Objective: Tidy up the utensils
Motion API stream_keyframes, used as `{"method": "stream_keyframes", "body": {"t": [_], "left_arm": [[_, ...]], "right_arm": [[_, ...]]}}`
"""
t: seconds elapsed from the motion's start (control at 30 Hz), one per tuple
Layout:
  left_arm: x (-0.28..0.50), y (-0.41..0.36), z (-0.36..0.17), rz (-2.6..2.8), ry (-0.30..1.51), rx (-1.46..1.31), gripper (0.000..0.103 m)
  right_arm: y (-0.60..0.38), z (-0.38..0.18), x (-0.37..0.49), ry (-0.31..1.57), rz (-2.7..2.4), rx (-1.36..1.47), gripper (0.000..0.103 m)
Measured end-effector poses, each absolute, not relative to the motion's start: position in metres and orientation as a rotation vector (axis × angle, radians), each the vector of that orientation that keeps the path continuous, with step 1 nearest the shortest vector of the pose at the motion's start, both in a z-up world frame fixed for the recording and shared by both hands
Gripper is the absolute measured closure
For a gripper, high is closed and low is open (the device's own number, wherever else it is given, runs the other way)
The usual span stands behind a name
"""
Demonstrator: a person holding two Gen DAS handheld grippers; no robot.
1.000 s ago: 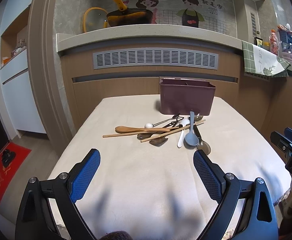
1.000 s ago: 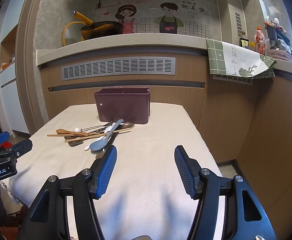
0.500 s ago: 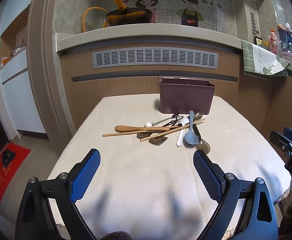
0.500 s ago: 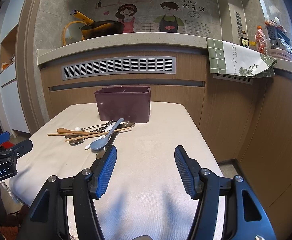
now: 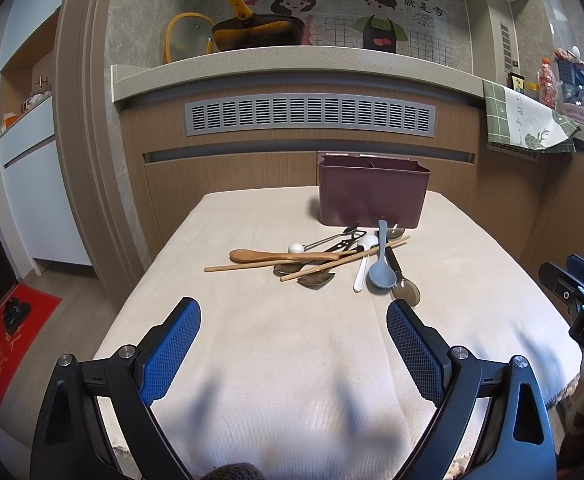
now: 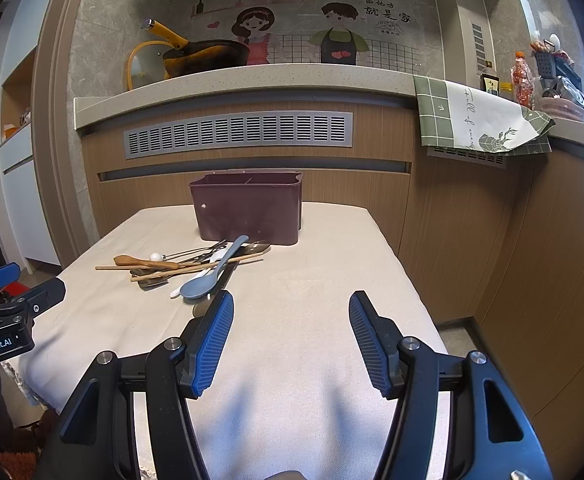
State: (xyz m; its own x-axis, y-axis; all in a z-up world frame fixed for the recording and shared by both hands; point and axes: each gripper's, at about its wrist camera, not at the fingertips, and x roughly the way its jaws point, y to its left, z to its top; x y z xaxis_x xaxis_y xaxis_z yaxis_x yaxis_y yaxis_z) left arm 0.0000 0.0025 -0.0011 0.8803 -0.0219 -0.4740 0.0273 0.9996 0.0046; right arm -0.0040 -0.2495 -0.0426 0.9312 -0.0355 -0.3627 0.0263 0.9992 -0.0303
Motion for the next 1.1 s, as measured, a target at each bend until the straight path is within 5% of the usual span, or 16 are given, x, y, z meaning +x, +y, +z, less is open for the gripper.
{"method": "stream_keyframes", "body": {"t": [1.1], "left_arm": [[0.0047, 0.0038, -0.0015, -0.063, 0.479, 0.021, 0.009]], "right_arm": [[-0.2466, -0.0434, 0.0019, 0.387, -0.009, -0.039, 0.046]]}}
